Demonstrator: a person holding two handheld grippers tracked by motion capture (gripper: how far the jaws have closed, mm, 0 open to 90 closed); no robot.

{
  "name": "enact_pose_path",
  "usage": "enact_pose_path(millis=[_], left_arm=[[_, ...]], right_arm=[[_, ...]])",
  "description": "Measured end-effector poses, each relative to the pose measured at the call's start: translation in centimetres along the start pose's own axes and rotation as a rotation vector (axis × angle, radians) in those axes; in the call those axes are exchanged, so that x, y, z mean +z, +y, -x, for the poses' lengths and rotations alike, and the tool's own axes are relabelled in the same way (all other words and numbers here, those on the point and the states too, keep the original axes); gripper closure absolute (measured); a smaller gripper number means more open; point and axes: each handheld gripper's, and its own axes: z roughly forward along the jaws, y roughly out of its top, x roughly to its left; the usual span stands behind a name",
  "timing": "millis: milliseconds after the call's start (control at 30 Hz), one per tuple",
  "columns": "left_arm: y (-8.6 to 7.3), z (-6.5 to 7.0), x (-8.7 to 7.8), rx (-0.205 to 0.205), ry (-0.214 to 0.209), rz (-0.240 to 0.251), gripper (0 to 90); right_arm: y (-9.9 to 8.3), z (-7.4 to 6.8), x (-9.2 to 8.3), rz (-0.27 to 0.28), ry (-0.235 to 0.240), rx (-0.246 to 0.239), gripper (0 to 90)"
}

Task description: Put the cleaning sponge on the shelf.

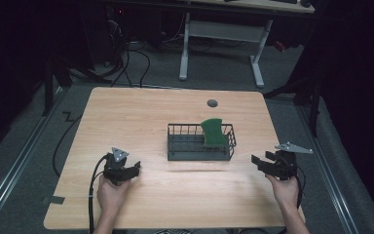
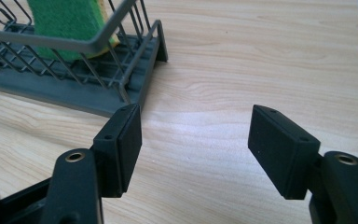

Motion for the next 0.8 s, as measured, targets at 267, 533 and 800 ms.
enact_pose_path(millis=[267, 533, 800], left_arm=[[0.0, 0.0, 0.0, 0.0, 0.0, 0.0, 30.9], [0.0, 0.0, 0.0, 0.0, 0.0, 0.0, 30.8], [0.0, 0.0, 0.0, 0.0, 0.0, 0.0, 30.8]], right_arm=[[-1.6, 0.5, 1.1, -0.005, -0.018, -0.006, 37.4], [-3.4, 0.7, 2.4, -0.033, -0.042, -0.004, 37.3], [-4.5, 0.9, 3.7, -0.066, -0.085, -0.034, 35.9]])
